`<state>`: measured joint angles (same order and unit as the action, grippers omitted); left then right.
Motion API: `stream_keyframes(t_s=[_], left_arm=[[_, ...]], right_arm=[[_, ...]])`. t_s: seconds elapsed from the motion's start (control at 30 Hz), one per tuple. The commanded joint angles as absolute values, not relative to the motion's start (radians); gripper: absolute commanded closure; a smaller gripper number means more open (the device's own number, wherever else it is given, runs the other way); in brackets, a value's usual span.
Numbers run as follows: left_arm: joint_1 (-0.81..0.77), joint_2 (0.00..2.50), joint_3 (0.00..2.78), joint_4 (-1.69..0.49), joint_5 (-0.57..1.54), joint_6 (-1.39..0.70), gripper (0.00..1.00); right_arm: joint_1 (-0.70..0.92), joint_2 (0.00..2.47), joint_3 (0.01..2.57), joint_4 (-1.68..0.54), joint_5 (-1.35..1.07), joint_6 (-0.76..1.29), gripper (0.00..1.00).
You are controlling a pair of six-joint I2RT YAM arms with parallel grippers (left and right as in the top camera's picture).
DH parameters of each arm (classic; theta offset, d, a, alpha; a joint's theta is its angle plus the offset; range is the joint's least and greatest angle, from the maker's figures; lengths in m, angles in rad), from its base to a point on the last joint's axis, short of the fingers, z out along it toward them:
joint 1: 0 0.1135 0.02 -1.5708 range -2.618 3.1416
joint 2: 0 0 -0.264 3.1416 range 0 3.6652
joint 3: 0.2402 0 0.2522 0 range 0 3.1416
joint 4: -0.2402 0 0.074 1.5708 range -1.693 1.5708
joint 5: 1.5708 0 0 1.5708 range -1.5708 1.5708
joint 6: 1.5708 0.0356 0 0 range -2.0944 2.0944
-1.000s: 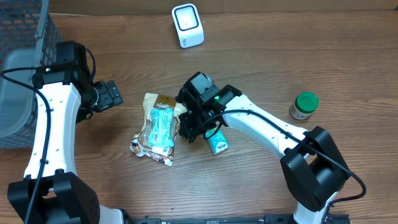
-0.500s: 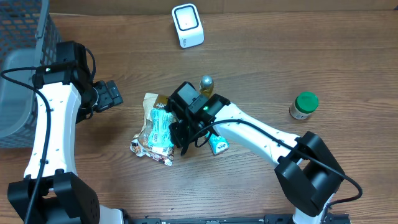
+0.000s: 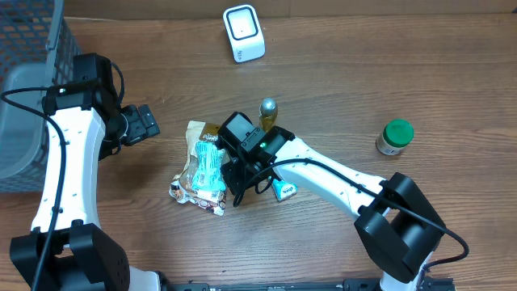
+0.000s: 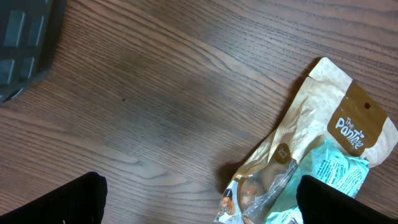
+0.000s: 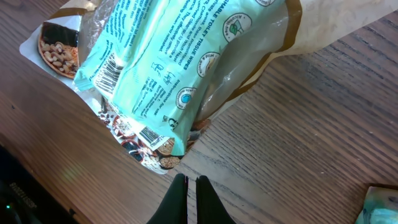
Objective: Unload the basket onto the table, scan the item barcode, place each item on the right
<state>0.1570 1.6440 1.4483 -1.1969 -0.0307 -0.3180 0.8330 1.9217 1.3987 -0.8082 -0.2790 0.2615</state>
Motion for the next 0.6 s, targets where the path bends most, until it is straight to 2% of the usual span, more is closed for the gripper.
stream_keyframes(t_s=[0.0,0.57], left_arm=[[0.157,1.645,1.453,-1.196,-0.033,-0.318,0.00],[0.157,1.645,1.453,-1.196,-0.033,-0.318,0.00]], right_arm=[[0.835,1.927,1.393,-0.807,-0.262,0.262,0.96],[0.835,1.927,1.393,-0.778,-0.262,0.262,0.96]])
